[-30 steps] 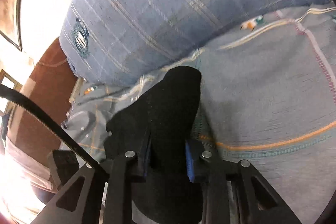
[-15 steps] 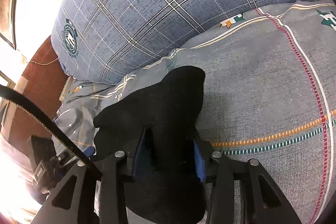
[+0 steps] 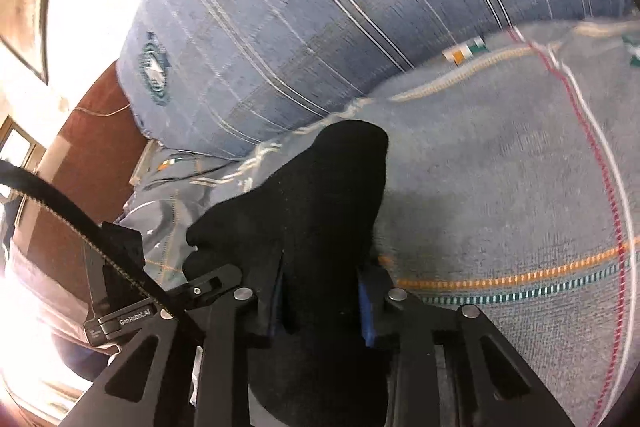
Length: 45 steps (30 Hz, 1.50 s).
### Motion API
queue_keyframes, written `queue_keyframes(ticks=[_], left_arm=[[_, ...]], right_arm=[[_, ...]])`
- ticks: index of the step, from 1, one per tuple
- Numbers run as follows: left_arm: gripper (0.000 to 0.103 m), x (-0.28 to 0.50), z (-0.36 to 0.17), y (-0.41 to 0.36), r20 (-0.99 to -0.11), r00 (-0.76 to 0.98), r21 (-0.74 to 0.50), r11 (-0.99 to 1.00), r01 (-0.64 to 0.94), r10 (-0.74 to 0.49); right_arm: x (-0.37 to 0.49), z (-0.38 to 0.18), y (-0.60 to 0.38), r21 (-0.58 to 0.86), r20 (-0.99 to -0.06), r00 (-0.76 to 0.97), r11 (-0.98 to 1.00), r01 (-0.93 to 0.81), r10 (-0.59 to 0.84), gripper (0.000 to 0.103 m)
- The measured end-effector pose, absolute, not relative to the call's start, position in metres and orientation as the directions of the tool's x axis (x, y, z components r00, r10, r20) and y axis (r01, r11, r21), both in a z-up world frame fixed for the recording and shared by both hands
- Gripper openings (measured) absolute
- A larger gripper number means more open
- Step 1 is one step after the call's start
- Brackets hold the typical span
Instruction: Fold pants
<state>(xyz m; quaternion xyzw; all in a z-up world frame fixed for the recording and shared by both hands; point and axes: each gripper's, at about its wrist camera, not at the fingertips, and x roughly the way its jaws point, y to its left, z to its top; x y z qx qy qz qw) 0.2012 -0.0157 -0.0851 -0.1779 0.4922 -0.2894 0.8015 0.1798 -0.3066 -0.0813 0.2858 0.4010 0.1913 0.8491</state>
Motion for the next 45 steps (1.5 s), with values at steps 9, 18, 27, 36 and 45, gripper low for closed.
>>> queue_keyframes(ticks=[9,18,27,36,45], left_arm=[[0.049,0.204,-0.014,0.003,-0.557,0.438,-0.639,0.701,0.316,-0.705],[0.049,0.245,-0.013,0.011,-0.604,0.472,-0.611,0.753,0.245,-0.643],[0.049,0.274,-0.094,0.015,-0.709,0.37,-0.617,0.782,0.086,-0.6],[0.058,0.276,-0.119,0.018,-0.699,0.366,-0.641,0.765,0.061,-0.614],[0.061,0.283,-0.123,0.017,-0.69,0.352,-0.653,0.754,0.071,-0.632]], right_arm=[[0.173,0.001,-0.3,0.62,-0.459,0.684,0.756,-0.211,0.567,0.031],[0.216,0.014,-0.281,0.603,-0.475,0.685,0.771,-0.204,0.553,0.031],[0.254,-0.065,-0.28,0.661,-0.576,0.592,0.747,-0.069,0.564,0.031],[0.259,-0.113,-0.299,0.708,-0.588,0.57,0.706,0.02,0.574,0.032],[0.262,-0.141,-0.313,0.798,-0.536,0.565,0.594,0.099,0.627,0.043]])
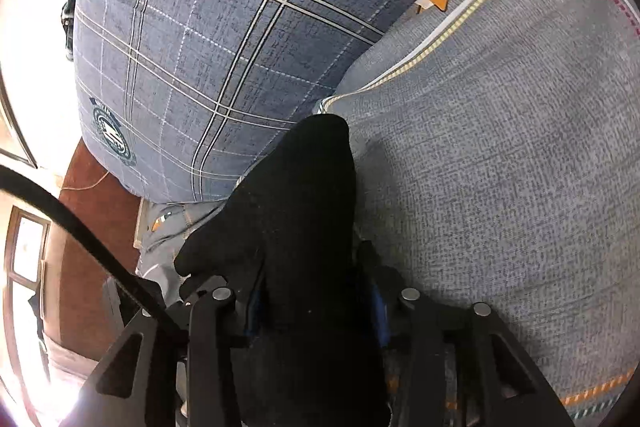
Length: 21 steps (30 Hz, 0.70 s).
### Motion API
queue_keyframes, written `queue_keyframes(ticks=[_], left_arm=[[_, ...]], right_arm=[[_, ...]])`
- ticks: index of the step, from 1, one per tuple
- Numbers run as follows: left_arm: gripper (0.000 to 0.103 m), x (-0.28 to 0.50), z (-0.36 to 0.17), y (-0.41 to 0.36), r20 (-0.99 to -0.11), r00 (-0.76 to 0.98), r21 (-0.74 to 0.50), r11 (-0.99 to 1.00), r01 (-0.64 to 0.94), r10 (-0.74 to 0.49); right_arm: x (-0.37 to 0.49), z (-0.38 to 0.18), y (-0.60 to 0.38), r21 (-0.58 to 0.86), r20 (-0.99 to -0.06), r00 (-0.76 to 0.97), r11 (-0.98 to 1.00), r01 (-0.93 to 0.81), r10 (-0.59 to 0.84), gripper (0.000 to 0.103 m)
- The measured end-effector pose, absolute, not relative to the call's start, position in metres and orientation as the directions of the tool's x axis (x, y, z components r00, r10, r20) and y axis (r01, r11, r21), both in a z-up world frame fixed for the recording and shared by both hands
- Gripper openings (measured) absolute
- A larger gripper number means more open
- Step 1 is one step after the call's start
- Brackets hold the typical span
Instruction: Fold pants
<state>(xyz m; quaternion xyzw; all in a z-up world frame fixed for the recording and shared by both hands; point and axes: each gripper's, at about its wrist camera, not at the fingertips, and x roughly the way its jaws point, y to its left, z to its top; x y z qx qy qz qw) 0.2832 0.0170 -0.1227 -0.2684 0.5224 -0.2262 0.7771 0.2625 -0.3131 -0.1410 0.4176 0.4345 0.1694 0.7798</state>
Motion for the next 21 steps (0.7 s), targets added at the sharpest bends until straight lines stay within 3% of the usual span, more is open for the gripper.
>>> queue_keyframes(ticks=[4,7,15,21], left_arm=[[0.06,0.281,-0.112,0.026,-0.694,0.315,-0.663,0.745,0.072,-0.648],[0.06,0.27,-0.084,0.045,-0.647,0.356,-0.684,0.72,0.119,-0.674],[0.062,0.289,-0.048,0.049,-0.534,0.405,-0.762,0.63,0.15,-0.742],[0.062,0.319,-0.1,0.029,-0.627,0.374,-0.733,0.68,0.013,-0.683]], right_arm=[[0.259,-0.134,-0.312,0.785,-0.558,0.561,0.608,0.118,0.611,0.051],[0.253,-0.116,-0.315,0.738,-0.59,0.574,0.668,0.098,0.568,0.056],[0.252,-0.075,-0.334,0.788,-0.47,0.671,0.616,0.025,0.573,0.057],[0.275,-0.097,-0.323,0.848,-0.425,0.63,0.53,0.026,0.65,0.056]])
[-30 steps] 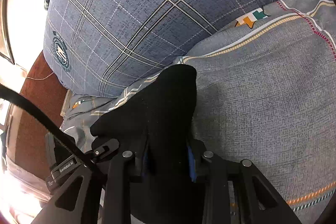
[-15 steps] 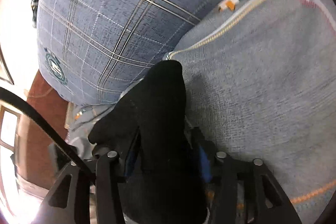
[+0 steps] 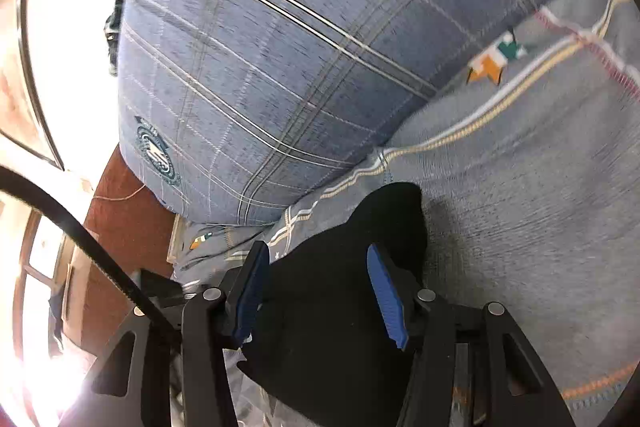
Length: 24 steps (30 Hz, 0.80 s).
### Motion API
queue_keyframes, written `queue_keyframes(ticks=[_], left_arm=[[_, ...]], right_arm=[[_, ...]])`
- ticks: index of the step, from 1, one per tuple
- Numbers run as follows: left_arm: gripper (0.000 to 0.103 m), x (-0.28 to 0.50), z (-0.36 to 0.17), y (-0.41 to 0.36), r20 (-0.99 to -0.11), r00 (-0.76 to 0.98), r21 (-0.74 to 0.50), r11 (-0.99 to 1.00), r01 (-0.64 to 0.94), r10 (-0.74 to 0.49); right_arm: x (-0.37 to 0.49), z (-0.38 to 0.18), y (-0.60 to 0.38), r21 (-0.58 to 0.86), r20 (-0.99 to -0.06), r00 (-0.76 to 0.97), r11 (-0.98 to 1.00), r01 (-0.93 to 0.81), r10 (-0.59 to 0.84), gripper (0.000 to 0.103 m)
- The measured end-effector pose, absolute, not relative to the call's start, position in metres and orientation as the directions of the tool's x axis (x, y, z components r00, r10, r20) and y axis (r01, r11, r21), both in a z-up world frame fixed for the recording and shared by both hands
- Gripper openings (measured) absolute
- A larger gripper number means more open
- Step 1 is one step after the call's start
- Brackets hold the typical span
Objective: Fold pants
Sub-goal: 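Release the bundle with both grippers and pull them back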
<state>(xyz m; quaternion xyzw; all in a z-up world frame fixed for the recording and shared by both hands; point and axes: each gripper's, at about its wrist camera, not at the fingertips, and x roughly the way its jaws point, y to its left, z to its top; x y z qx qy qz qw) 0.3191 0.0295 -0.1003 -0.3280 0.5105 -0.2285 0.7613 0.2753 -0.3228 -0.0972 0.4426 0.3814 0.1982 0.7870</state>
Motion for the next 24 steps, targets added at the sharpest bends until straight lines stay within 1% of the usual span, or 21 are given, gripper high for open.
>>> queue_keyframes(ticks=[3,5,9,12,13,17,19,21,24], left_arm=[[0.062,0.323,-0.111,0.036,-0.6,0.392,-0.764,0.645,-0.02,-0.698],[0.062,0.325,-0.111,0.035,-0.596,0.393,-0.765,0.643,-0.015,-0.7],[0.062,0.323,-0.109,0.032,-0.601,0.398,-0.754,0.657,0.006,-0.693],[0.062,0.315,-0.101,0.039,-0.61,0.4,-0.753,0.658,-0.023,-0.684],[0.062,0.309,-0.098,0.044,-0.616,0.4,-0.747,0.664,-0.025,-0.678],[0.062,0.275,-0.077,0.059,-0.642,0.423,-0.704,0.711,0.008,-0.64],[0.063,0.249,-0.066,0.067,-0.653,0.444,-0.676,0.736,0.023,-0.614],[0.063,0.224,-0.062,0.07,-0.656,0.45,-0.667,0.744,0.03,-0.606],[0.063,0.183,-0.058,0.068,-0.664,0.466,-0.636,0.77,0.061,-0.585]], right_arm=[[0.285,-0.119,-0.324,0.864,-0.443,0.607,0.495,0.093,0.659,0.055],[0.287,-0.124,-0.322,0.862,-0.446,0.603,0.498,0.091,0.662,0.055],[0.286,-0.124,-0.317,0.852,-0.455,0.606,0.517,0.083,0.653,0.055],[0.281,-0.114,-0.319,0.85,-0.46,0.62,0.517,0.1,0.636,0.055],[0.277,-0.109,-0.319,0.847,-0.458,0.627,0.523,0.094,0.63,0.057],[0.244,-0.082,-0.325,0.798,-0.471,0.642,0.602,0.018,0.605,0.06],[0.217,-0.072,-0.328,0.761,-0.483,0.651,0.649,-0.02,0.586,0.064],[0.188,-0.068,-0.33,0.732,-0.489,0.664,0.68,-0.04,0.566,0.065],[0.15,-0.075,-0.334,0.728,-0.487,0.68,0.685,-0.03,0.548,0.066]])
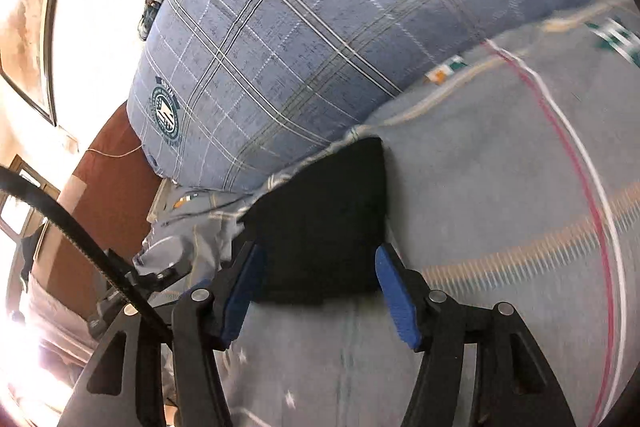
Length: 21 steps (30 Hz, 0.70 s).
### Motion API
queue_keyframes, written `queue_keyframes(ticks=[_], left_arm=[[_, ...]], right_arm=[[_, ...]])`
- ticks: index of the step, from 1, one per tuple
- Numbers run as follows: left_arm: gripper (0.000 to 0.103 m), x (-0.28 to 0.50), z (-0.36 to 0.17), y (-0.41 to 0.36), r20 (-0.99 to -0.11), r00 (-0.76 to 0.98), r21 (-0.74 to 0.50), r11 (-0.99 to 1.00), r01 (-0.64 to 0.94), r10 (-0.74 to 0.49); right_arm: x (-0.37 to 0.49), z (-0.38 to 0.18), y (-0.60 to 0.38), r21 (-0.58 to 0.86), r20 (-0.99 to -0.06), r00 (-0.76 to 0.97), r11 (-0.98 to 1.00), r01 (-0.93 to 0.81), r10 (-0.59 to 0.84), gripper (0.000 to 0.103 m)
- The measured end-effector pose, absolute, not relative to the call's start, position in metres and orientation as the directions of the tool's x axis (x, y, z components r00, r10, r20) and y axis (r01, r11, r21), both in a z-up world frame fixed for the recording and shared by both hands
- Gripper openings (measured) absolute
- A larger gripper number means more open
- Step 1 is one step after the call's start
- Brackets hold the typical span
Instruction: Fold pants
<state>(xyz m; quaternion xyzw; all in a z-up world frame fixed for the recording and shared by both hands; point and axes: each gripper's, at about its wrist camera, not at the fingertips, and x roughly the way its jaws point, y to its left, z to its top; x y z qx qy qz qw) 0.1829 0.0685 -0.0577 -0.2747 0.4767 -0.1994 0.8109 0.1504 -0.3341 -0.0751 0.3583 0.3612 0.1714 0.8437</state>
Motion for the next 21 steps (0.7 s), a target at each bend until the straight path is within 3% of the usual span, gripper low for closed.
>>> queue_keyframes(ticks=[7,10,15,21], left_arm=[[0.063,0.1,-0.044,0.034,-0.691,0.541,-0.487,0.862,0.142,-0.48],[0.063,0.071,-0.029,0.02,-0.676,0.617,-0.393,0.905,0.162,-0.404],[0.071,0.031,-0.012,0.007,-0.615,0.731,-0.278,0.949,0.15,-0.296],[0.083,0.001,0.0,-0.006,-0.55,0.822,-0.111,0.988,0.107,-0.151]], right_arm=[[0.076,-0.104,-0.325,0.757,-0.478,0.715,0.653,0.04,0.51,0.066],[0.057,-0.101,-0.312,0.703,-0.503,0.73,0.71,0.036,0.462,0.066],[0.027,-0.083,-0.28,0.535,-0.543,0.766,0.845,0.0,0.345,0.067],[0.013,-0.078,-0.267,0.478,-0.554,0.774,0.878,-0.006,0.307,0.071]])
